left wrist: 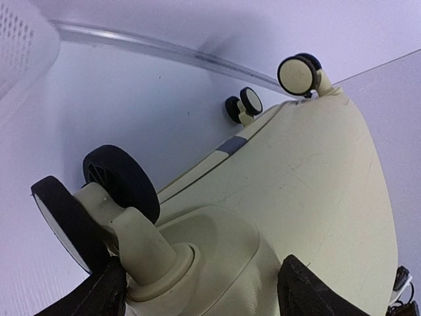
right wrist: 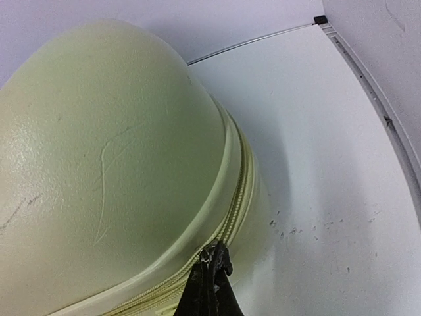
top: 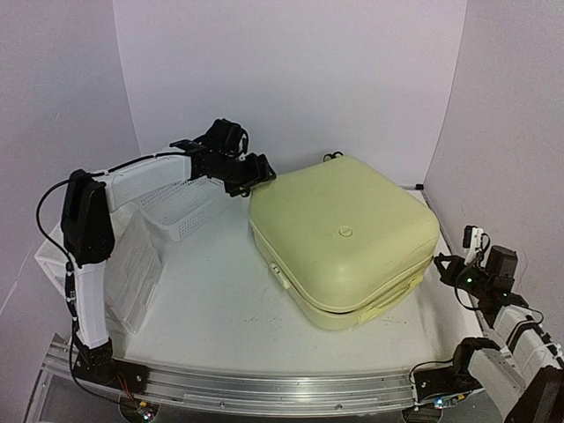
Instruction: Open, take out, and arrange the luggage
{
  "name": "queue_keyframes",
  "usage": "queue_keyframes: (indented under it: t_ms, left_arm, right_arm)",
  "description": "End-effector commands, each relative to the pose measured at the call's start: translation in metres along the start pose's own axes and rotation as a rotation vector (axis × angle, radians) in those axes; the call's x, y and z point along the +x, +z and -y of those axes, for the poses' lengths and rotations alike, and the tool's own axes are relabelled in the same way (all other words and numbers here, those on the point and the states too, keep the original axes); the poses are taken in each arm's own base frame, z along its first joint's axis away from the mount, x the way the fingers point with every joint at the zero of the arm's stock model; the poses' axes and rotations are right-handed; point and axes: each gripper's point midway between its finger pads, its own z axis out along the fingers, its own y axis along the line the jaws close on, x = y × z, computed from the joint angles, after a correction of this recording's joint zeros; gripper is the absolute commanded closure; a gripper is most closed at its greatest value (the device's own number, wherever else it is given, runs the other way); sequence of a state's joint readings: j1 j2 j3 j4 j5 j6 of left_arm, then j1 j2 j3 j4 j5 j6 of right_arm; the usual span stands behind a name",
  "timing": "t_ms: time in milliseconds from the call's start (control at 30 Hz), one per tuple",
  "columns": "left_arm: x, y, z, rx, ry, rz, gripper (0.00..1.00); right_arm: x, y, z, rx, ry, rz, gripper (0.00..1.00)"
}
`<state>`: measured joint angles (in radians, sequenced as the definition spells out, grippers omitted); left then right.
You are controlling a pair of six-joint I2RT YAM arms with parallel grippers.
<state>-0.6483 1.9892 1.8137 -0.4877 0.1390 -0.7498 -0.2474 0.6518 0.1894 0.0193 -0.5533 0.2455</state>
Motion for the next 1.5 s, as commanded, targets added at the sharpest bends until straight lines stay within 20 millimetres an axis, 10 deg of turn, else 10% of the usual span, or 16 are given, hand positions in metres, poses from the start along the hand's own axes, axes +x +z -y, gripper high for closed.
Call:
queue_keyframes:
  t_ms: [0, 167, 433, 733, 900, 1467]
  left_arm:
    - [0.021, 0.064, 0.034, 0.163, 0.209, -0.114, 0.22]
    - [-0.001, 0.074, 0.043, 0.142, 0.462, -0.076, 0.17]
    - [0.008, -0.055, 0.080, 0.170, 0.585, -0.038, 0.13]
    - [0.192, -0.145, 0.152, 0.343, 1.095, 0.028, 0.20]
    - [0.290, -0.102, 0.169, 0.388, 1.467, 0.053, 0.28]
    - [0.340, 0.035, 0.185, 0.194, 1.770, 0.114, 0.38]
  right_arm:
    - [-0.043, -0.022, -0.084, -0.386, -0.033, 0.086, 1.00]
    - [-0.033, -0.028, -0.093, -0.425, -0.043, 0.023, 1.00]
    - [-0.038, -0.037, -0.108, -0.478, -0.080, -0.008, 1.00]
    - [-0.045, -0.038, -0.118, -0.512, -0.098, -0.035, 1.00]
    - [-0.040, -0.037, -0.116, -0.500, -0.104, -0.046, 1.00]
    - [-0.040, -0.048, -0.122, -0.498, -0.130, -0.041, 1.00]
